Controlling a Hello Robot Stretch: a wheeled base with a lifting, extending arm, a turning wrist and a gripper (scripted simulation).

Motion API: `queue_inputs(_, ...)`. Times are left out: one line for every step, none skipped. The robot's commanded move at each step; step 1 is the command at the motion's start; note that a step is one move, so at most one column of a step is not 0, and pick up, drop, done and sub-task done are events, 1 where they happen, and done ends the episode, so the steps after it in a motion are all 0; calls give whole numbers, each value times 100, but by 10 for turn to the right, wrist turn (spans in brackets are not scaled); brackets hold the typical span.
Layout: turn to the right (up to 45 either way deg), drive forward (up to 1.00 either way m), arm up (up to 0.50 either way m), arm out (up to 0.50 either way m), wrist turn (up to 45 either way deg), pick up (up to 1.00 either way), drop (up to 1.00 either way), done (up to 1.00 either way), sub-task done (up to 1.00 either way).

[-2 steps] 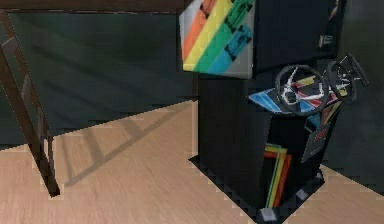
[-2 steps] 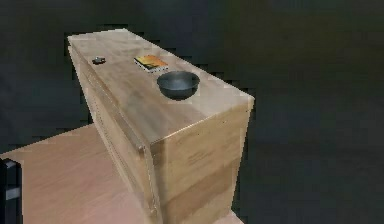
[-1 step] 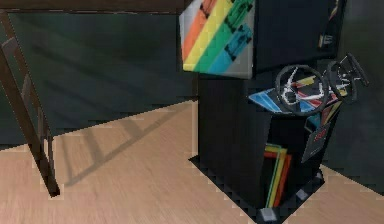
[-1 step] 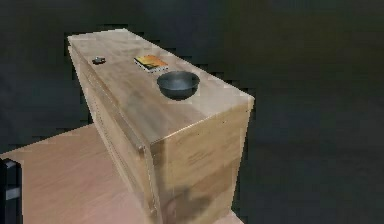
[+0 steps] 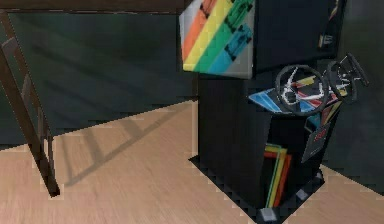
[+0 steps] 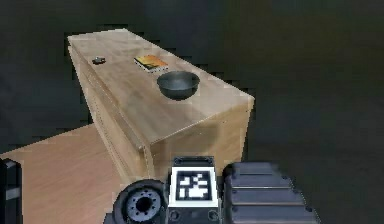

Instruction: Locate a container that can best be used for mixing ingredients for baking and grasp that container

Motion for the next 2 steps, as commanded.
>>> queue_inputs(0,0,0,42,0,0,0,0,0)
queue_inputs(0,0,0,0,450,0,0,0,0)
